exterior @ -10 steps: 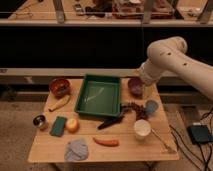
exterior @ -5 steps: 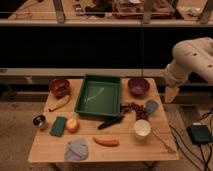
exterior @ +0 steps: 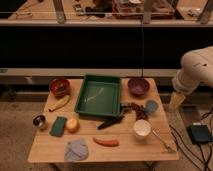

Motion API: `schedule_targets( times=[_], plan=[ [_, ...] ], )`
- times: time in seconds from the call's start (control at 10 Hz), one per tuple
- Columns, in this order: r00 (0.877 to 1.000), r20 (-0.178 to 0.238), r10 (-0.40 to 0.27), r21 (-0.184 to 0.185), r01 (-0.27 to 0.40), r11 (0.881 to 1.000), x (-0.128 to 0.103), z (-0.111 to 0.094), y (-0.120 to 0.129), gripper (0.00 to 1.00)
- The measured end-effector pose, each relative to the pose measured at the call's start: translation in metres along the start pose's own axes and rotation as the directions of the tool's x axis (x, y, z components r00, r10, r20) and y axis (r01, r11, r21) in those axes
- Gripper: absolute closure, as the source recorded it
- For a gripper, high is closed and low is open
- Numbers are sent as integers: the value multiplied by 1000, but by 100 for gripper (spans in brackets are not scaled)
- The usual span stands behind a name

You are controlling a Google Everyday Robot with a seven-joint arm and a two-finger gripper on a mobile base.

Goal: Place fork in table surface

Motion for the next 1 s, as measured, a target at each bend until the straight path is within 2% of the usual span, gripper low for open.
schedule_targets(
  times=[0.3, 0.5, 0.6, 0.8, 1.0],
  plan=[
    [1000, -4, 6, 3, -6, 1000, -1, 0, 0, 20],
    [999, -38, 29, -24, -30, 999, 5, 8, 9, 20],
    [998, -59, 33, -52, -36, 998, 9, 18, 18, 20],
    [993, -116, 33, -135, -48, 990, 30, 42, 45, 20],
    [988, -153, 23, -177, -51, 983, 49, 49, 67, 20]
  ],
)
